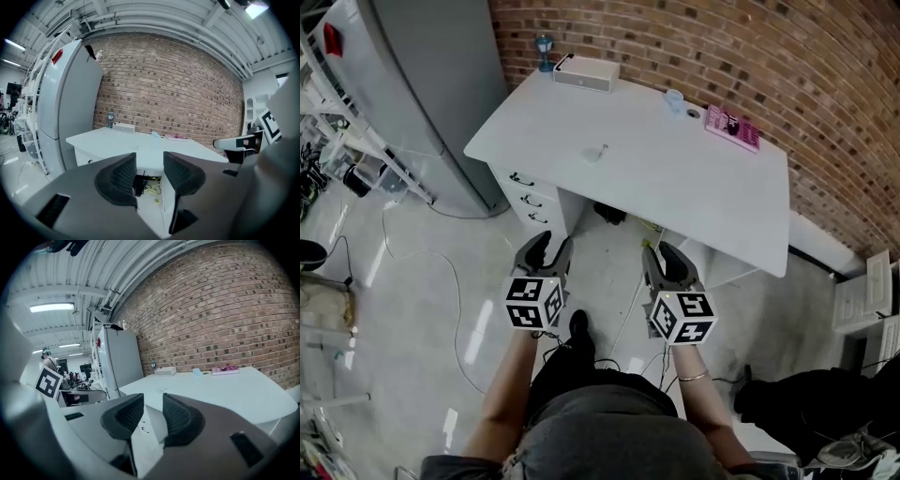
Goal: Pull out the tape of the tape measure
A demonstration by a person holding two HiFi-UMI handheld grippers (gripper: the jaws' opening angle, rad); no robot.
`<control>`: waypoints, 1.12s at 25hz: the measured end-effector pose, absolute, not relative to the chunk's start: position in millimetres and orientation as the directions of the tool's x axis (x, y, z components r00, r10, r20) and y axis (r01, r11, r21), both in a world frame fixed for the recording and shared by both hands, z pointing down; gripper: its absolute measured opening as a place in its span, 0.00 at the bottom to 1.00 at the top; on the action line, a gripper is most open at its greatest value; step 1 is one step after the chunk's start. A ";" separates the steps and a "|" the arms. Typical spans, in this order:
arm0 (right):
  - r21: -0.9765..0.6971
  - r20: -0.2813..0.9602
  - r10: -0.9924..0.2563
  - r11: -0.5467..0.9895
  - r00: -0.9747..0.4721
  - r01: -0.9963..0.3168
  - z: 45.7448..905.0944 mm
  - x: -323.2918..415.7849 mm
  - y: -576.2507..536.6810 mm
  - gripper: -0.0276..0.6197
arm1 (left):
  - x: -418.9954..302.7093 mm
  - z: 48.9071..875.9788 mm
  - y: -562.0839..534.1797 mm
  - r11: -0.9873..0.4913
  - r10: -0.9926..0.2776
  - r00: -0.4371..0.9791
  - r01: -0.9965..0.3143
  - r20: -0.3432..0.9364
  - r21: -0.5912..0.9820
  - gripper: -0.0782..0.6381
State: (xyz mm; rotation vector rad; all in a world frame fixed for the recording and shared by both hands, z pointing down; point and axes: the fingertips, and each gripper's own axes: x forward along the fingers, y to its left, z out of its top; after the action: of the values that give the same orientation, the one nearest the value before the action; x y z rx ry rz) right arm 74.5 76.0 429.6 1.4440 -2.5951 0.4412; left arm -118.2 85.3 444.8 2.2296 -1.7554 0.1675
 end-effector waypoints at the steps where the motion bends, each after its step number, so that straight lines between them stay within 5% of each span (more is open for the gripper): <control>1: -0.185 0.261 -0.810 0.492 -0.525 -0.851 428.4 69.4 68.1 0.22 | -122.4 444.8 76.3 -0.218 -0.927 0.255 -0.963 0.274 0.159 0.37; 28: -0.144 0.273 -0.864 0.399 -0.423 -0.906 420.0 27.7 -34.1 0.22 | -163.1 456.7 -47.1 -0.335 -0.878 0.371 -0.928 0.302 0.165 0.40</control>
State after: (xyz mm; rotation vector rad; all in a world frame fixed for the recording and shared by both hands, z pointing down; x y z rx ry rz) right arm 27.7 -34.1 420.0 1.5915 -2.4940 0.4066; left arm -163.1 -47.1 456.7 2.3282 -1.5900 0.2273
